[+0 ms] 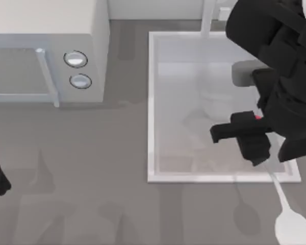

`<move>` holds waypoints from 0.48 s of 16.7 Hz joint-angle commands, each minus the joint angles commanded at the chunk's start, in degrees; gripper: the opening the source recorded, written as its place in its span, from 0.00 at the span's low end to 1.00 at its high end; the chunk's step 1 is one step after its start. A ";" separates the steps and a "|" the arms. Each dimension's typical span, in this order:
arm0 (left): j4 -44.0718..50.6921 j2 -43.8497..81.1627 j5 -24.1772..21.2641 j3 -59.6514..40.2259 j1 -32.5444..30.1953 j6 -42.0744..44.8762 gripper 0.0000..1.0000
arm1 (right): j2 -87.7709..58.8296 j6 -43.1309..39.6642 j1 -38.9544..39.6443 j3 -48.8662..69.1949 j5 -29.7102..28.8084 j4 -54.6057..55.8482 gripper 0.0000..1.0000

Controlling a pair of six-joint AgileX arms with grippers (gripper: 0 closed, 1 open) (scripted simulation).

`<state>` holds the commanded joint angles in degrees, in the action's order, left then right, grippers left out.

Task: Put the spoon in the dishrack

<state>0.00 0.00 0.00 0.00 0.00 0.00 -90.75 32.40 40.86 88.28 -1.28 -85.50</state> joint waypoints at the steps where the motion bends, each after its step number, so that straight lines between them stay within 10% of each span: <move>1: 0.00 0.00 0.00 0.00 0.00 0.00 1.00 | 0.00 0.00 0.00 0.00 0.00 0.00 0.00; 8: 0.00 0.00 0.00 0.00 0.00 0.00 1.00 | 2.25 -2.49 -5.45 -1.20 3.21 5.74 0.00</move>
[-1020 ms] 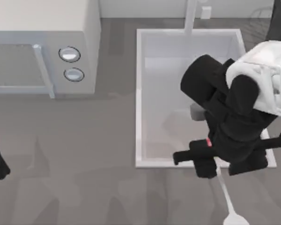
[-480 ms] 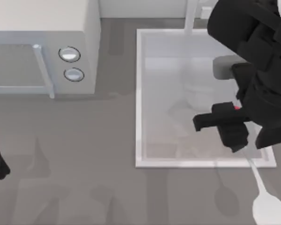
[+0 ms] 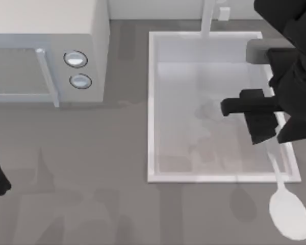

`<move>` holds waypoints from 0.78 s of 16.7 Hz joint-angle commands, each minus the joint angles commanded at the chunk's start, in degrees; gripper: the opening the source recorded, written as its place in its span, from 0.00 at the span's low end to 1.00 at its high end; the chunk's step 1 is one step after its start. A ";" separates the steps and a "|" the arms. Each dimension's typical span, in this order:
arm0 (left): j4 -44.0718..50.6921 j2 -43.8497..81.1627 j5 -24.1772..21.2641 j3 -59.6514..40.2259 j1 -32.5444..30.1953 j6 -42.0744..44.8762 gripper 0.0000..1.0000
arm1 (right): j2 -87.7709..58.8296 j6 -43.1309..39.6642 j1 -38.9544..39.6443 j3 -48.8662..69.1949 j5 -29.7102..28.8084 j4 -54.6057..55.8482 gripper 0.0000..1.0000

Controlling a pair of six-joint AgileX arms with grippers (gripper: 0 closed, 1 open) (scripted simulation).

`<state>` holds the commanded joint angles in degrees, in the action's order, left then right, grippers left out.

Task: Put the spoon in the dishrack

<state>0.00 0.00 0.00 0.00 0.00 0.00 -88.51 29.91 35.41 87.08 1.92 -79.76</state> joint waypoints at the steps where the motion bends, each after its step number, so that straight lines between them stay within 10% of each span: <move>1: 0.00 0.00 0.00 0.00 0.00 0.00 1.00 | 1.07 -1.14 -2.71 -0.59 1.42 2.60 0.00; 13: 0.00 0.00 0.00 0.00 0.00 0.00 1.00 | 22.71 -22.53 -56.57 -16.01 25.45 55.87 0.00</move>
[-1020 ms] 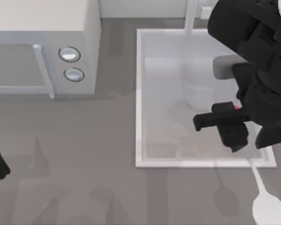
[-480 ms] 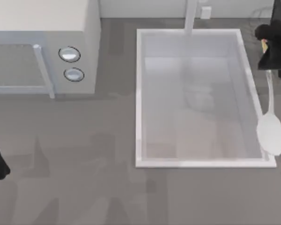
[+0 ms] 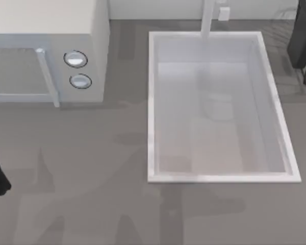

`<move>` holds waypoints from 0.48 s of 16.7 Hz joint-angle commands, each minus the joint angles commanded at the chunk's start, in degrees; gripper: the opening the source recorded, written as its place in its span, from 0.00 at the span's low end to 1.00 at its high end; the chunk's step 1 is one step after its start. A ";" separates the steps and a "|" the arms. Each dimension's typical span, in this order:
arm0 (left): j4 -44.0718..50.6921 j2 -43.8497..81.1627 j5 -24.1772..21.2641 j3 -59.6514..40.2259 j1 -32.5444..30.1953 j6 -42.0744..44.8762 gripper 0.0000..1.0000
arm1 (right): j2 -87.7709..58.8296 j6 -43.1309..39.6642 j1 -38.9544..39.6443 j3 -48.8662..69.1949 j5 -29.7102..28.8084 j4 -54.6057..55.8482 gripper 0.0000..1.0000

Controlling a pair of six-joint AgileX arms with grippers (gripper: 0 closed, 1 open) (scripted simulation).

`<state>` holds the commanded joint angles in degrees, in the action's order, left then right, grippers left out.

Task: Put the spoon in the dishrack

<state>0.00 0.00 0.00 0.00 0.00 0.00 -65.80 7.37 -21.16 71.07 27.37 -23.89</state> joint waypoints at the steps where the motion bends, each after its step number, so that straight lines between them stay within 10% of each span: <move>1: 0.00 0.00 0.00 0.00 0.00 0.00 1.00 | 2.03 -1.60 -3.86 -1.26 1.83 3.99 0.00; 8: 0.00 0.00 0.00 0.00 0.00 0.00 1.00 | 9.10 -6.43 -15.12 -5.38 7.92 15.46 0.00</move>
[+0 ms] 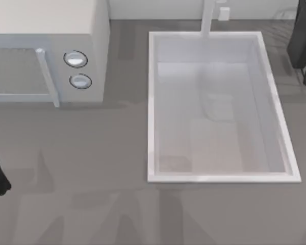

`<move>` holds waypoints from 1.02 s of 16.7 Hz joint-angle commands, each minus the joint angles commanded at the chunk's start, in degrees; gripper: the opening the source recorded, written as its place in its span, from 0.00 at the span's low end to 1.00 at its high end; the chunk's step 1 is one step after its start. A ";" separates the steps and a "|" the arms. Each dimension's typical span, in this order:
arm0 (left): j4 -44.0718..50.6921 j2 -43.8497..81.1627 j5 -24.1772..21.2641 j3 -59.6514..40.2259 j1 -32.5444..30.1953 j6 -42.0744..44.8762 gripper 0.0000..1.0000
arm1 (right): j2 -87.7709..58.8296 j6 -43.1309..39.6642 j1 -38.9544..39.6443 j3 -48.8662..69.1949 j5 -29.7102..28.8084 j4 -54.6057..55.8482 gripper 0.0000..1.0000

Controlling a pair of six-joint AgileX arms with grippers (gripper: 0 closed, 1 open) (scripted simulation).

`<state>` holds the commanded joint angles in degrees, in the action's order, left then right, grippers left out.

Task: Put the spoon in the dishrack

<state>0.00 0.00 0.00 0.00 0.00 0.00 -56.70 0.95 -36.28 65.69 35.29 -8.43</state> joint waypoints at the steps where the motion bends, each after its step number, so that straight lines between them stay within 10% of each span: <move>1: 0.00 0.00 0.00 0.00 0.00 0.00 1.00 | 0.00 0.00 0.00 0.00 0.00 0.00 0.00; 8: 0.00 0.00 0.00 0.00 0.00 0.00 1.00 | -6.53 0.16 2.37 -0.23 -2.10 6.20 0.00; 17: 0.00 0.00 0.00 0.00 0.00 0.00 1.00 | -36.68 -0.24 13.74 -6.29 -14.17 43.88 0.00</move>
<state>0.00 0.00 0.00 0.00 0.00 0.00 -93.37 0.70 -22.54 59.40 21.12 35.45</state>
